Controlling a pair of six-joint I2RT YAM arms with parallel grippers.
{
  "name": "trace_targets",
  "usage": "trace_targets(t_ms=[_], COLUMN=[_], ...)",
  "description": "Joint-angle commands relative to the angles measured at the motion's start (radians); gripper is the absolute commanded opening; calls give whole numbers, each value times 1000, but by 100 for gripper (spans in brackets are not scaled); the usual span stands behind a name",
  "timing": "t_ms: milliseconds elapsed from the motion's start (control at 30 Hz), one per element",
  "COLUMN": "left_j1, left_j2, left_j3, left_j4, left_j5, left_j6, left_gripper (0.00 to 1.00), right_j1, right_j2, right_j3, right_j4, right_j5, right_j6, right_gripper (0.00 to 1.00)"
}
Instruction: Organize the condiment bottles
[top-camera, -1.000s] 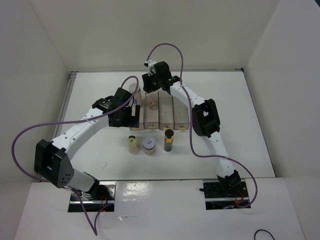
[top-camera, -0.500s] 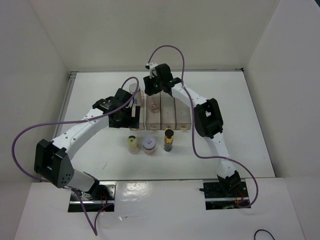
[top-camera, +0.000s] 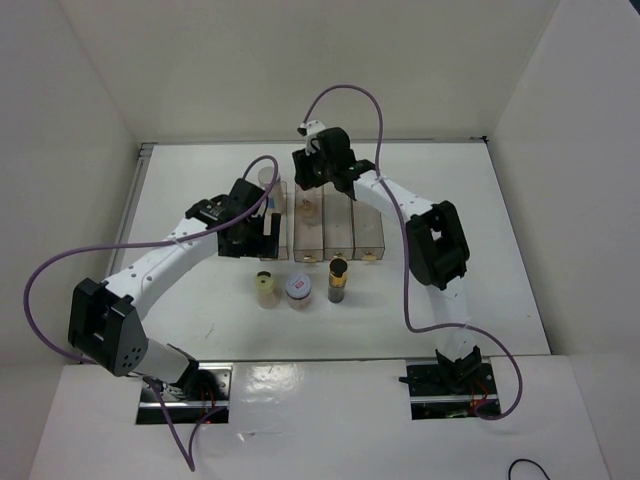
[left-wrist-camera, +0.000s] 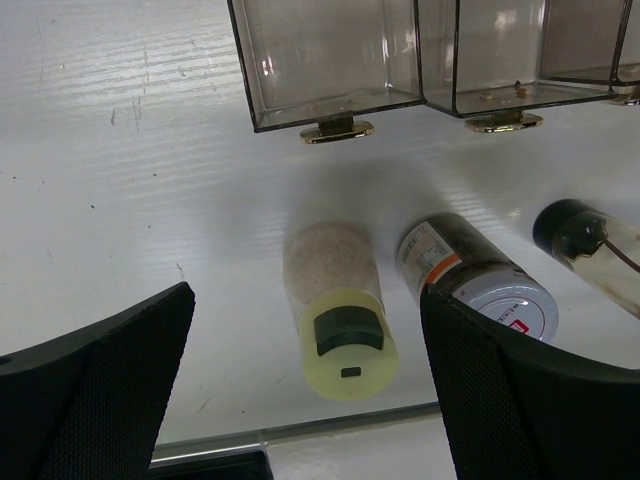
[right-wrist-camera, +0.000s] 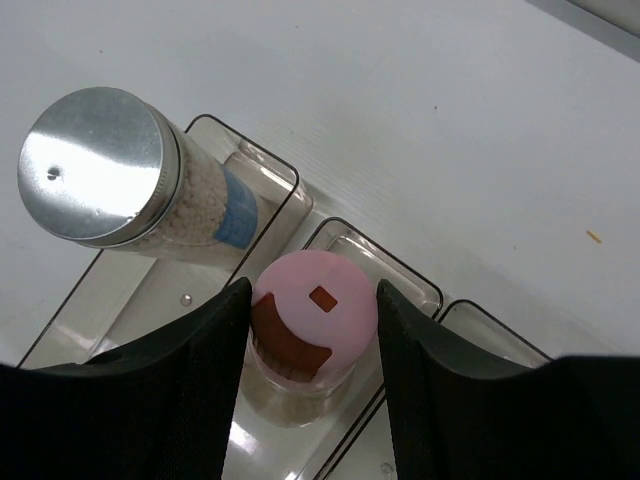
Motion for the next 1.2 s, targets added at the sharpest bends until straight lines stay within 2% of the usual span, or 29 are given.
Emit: trace_targets(t_ms=[0,200,567,867,1167], left_j1=[6,6,6,6,6], left_j2=[-40,-40,-59,-49,-49], left_j3=[-13,-23,-41,-41,-50], left_j4=[21,30,31,40,49], left_j5=[10,21,30,39,49], left_j6=[3,3,3,3,3], left_gripper=[100,100,100,100,100], right_j1=[40,93,103,103,103], right_j2=[-81,-130,-193,-202,-202], right_j3=[-54,-197,-387,-397,-514], right_j4=[107,242,481,565,733], right_j5=[69,259,392,400,386], right_j6=[13,-19,31,31,-5], right_gripper=[26,25,24,24,24])
